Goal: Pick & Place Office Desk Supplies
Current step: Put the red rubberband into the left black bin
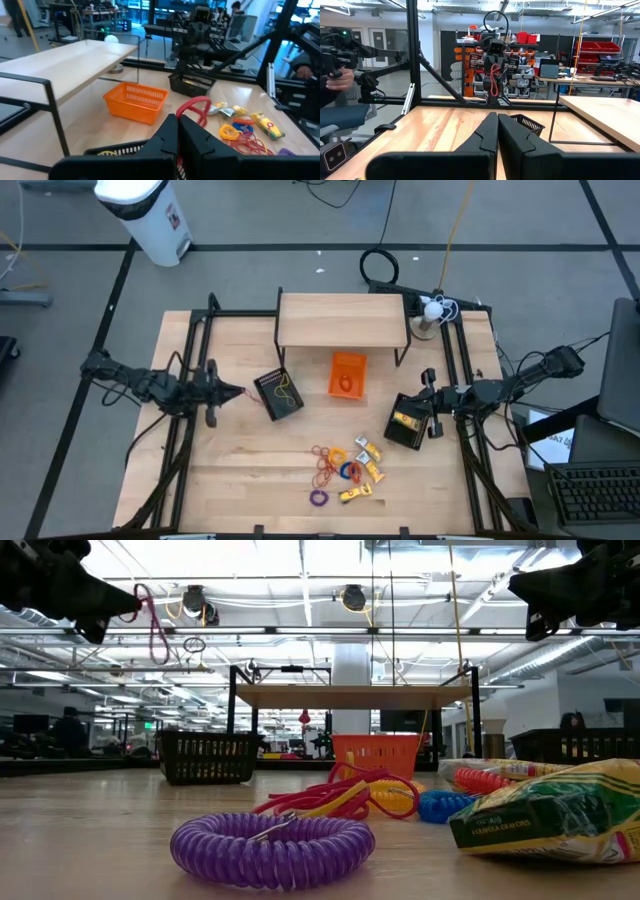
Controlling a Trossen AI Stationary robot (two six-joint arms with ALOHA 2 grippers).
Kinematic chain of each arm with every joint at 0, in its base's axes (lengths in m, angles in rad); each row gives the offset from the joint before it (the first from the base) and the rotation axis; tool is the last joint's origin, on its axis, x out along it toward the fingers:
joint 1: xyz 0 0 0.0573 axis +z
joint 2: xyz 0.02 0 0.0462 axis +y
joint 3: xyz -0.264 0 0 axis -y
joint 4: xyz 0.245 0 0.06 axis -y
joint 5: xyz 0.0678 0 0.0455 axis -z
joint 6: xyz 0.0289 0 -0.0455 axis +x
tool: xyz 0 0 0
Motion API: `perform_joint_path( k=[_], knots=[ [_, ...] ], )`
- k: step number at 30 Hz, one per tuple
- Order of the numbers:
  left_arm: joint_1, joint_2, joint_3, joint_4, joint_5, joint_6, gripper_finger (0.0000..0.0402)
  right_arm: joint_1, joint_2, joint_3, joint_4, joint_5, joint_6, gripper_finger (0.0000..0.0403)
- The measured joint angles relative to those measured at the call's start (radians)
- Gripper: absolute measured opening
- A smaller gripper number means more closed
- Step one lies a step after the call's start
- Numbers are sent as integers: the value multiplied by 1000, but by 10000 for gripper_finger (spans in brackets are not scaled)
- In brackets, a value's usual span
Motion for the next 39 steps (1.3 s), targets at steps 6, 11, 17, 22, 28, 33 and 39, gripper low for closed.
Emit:
perform_joint_path(
  k=[6, 11, 17, 22, 28, 33, 39],
  knots=[
    [31, 24, 27, 19, -11, -35, 1, 0, 0, 0, -4, 1, -1, 4],
    [89, 176, 83, 25, 19, -34, 1, 0, 0, 0, -2, 1, -2, 4],
    [194, 469, 174, 35, 52, -16, 0, 0, 0, 0, 2, 2, -3, 4],
    [296, 670, 225, 35, 115, -1, 0, 0, 0, 0, -1, 1, -1, 4],
    [399, 845, 254, 34, 234, -1, 0, 0, 0, 0, -12, 1, -2, 4],
    [459, 959, 260, 42, 324, -3, 3, 0, 0, 0, -13, 1, -1, 4],
    [480, 997, 261, 66, 376, -33, 59, 0, 0, 0, -13, 1, -1, 4]
  ],
)
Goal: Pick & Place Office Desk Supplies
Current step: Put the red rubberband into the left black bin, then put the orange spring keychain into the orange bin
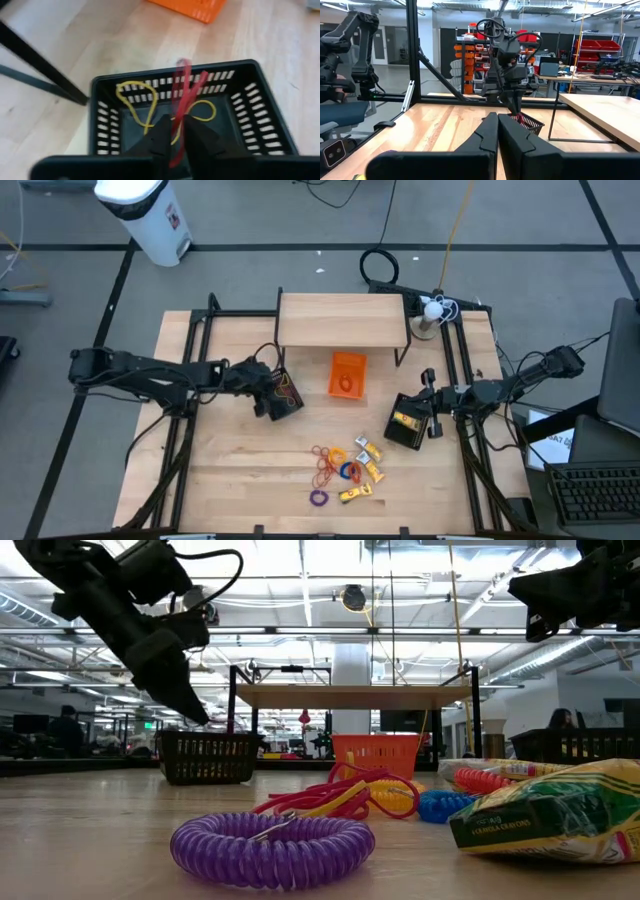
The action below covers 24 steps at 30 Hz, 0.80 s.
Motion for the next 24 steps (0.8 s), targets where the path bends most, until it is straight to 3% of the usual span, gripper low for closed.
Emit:
perform_joint_path(
  k=[7, 13, 19, 24],
  knots=[
    [0, -38, 11, -43, 8, -12, 202, 0, 0, 0, 0, 0, 0, 4],
    [-3, -147, 130, -208, 69, 0, 297, 0, 0, 0, 0, 0, 0, 4],
    [-11, -299, 207, -346, 68, -9, 329, 0, 0, 0, 0, -1, 1, 4],
    [-57, -502, 208, -340, -2, 46, 305, 0, 0, 0, -1, -2, 2, 4]
  ],
)
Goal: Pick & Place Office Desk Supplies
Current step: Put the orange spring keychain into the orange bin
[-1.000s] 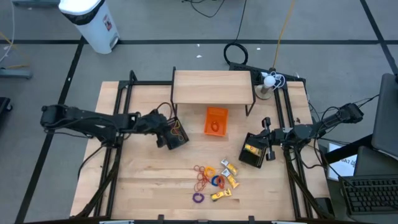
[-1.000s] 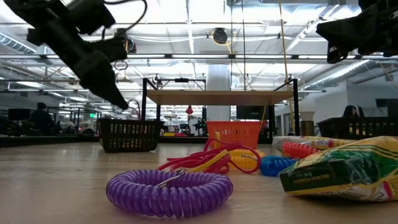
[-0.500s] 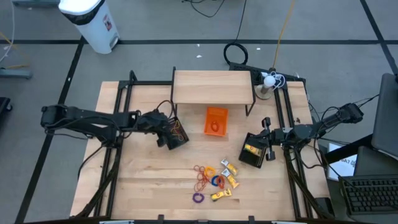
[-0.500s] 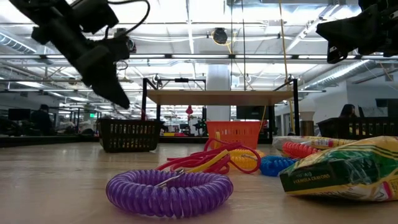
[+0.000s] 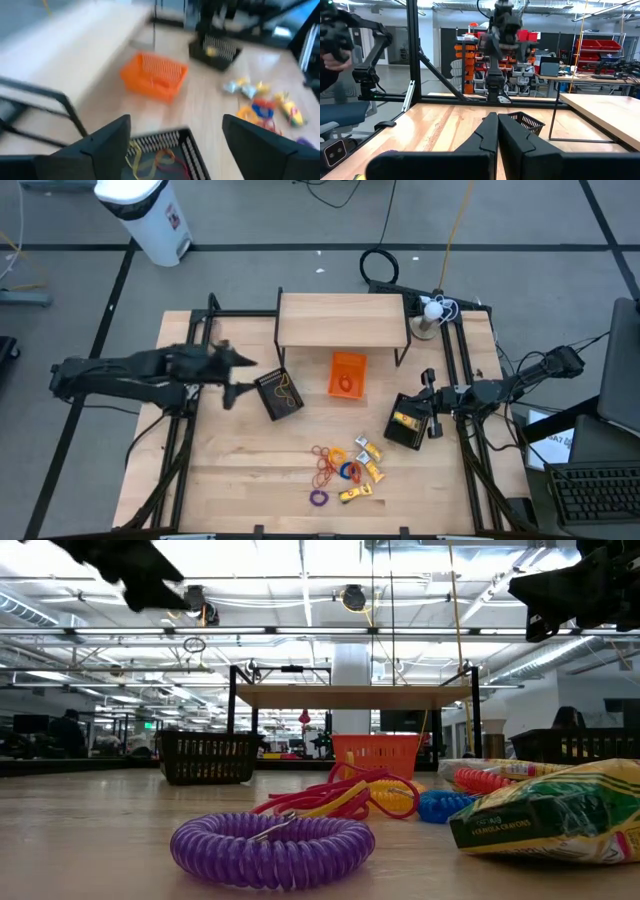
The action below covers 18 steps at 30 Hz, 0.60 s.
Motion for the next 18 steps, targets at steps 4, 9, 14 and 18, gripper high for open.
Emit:
perform_joint_path(
  k=[4, 9, 14, 18],
  knots=[
    [-35, -150, -15, 19, -45, 21, 243, 0, 0, 0, 0, 0, -1, 4],
    [-44, -286, -106, 78, -81, 45, 85, 0, 0, 0, 1, 1, -2, 4],
    [-44, -407, -222, 214, -28, 85, 14, 0, 0, 0, 1, 1, 6, 4],
    [-44, -461, -295, 232, 18, 97, 4, 0, 0, 0, 1, 1, 4, 4]
  ],
)
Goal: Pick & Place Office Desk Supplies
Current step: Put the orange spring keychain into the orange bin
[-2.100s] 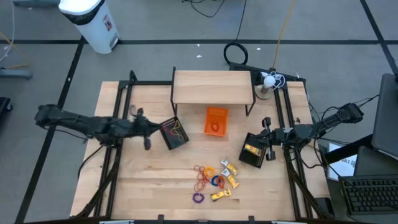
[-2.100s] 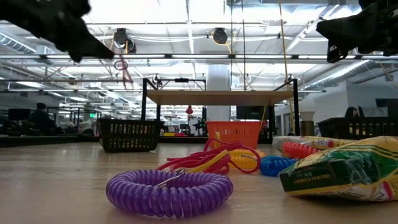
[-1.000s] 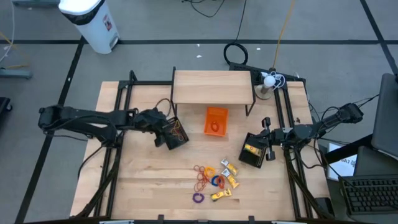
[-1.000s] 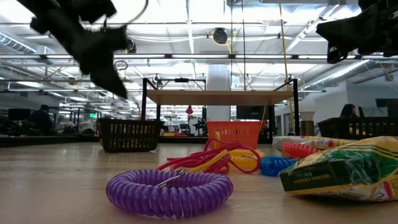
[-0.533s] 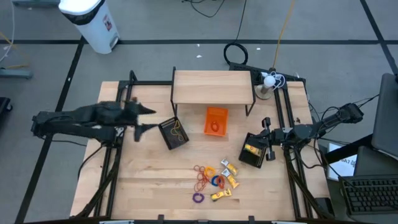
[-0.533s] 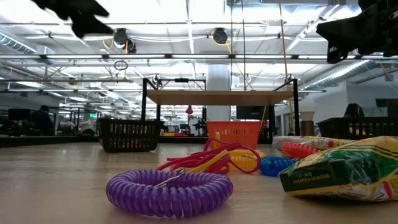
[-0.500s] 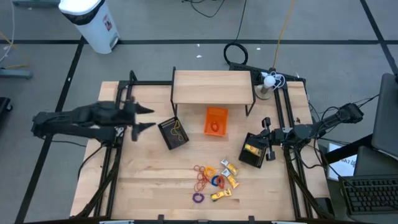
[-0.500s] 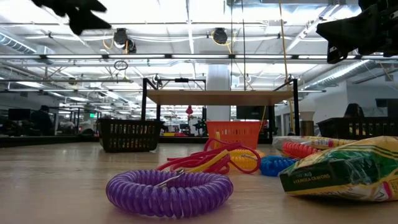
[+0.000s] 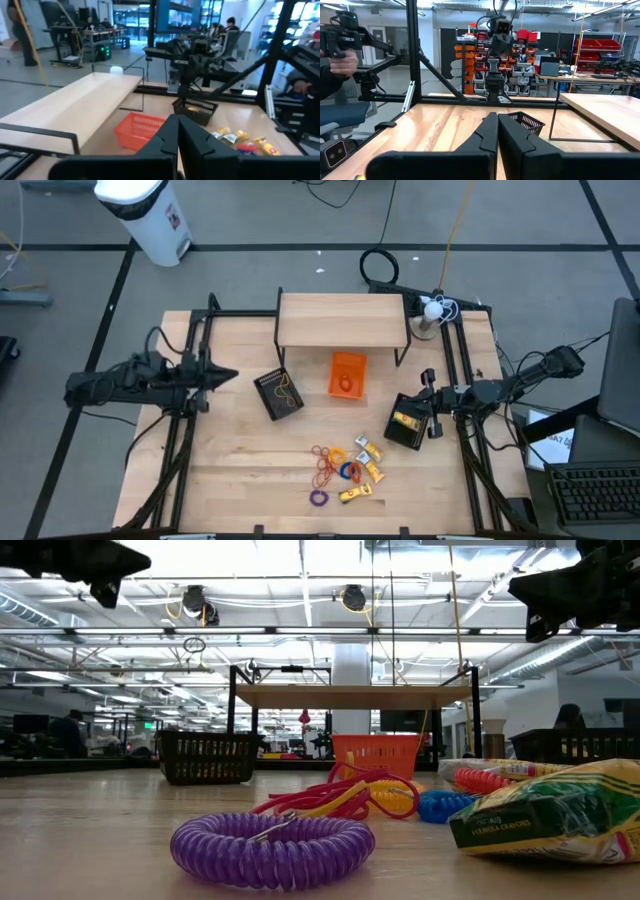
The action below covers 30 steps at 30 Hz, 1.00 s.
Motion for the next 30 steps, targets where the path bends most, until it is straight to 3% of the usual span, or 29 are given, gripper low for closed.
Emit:
perform_joint_path(
  k=[16, 30],
  knots=[
    [0, -146, -276, 149, -19, 12, 1, 0, 0, 0, 0, 1, 2, 4],
    [0, -156, -386, 255, 27, 10, 1, 0, 0, 0, 0, 1, 3, 4]
  ],
)
